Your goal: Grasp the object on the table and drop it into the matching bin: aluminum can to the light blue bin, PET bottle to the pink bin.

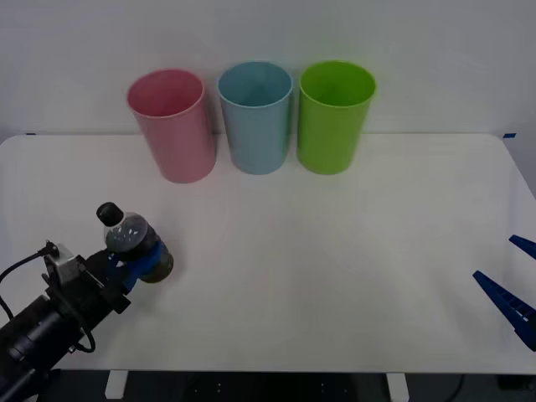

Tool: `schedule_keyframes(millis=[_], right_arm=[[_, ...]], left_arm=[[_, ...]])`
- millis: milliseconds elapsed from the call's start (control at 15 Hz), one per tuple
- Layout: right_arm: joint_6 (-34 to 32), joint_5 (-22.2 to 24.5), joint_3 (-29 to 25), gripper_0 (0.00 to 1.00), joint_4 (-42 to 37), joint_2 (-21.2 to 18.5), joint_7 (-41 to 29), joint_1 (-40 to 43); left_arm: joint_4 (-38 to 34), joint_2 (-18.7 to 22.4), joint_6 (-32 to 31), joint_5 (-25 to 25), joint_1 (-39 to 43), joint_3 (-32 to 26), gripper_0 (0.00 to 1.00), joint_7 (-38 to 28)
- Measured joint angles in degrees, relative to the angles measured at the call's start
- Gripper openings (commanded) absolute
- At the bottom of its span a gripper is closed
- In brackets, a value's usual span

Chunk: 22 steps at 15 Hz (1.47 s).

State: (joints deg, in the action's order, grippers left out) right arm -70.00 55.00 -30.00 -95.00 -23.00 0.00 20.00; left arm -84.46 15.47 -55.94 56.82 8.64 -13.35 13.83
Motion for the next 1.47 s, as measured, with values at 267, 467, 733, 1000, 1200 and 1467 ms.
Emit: schedule_keyframes(millis=[267,467,733,1000,1200,1467], right_arm=[[0.00,0.00,0.00,1.00,0.00,0.00,0.00,0.00],[0.00,0.00,0.00,1.00,0.00,0.00,0.00,0.00],[0.00,0.00,0.00,1.00,0.00,0.00,0.00,0.00],[0.00,0.00,0.00,1.00,0.00,0.00,0.00,0.00],[0.00,0.00,0.00,1.00,0.00,0.00,0.00,0.00],[0.00,0.00,0.00,1.00,0.00,0.00,0.00,0.00]], left_arm=[[-6.80,0.08,5.03,-0.39,0.66,-0.81,0.00,-7.90],[-12.05,0.09,10.52,-0.35,0.51,-0.98,0.00,-13.53],[-15.51,0.28,16.22,-0.26,-2.34,-1.49,0.00,-18.28],[-15.49,0.92,18.65,0.98,-7.08,-4.15,0.00,-20.44],[-15.55,2.37,23.30,0.97,-9.51,-4.58,0.00,-22.16],[-15.11,5.41,31.54,1.01,-14.18,-3.03,0.01,-23.65]])
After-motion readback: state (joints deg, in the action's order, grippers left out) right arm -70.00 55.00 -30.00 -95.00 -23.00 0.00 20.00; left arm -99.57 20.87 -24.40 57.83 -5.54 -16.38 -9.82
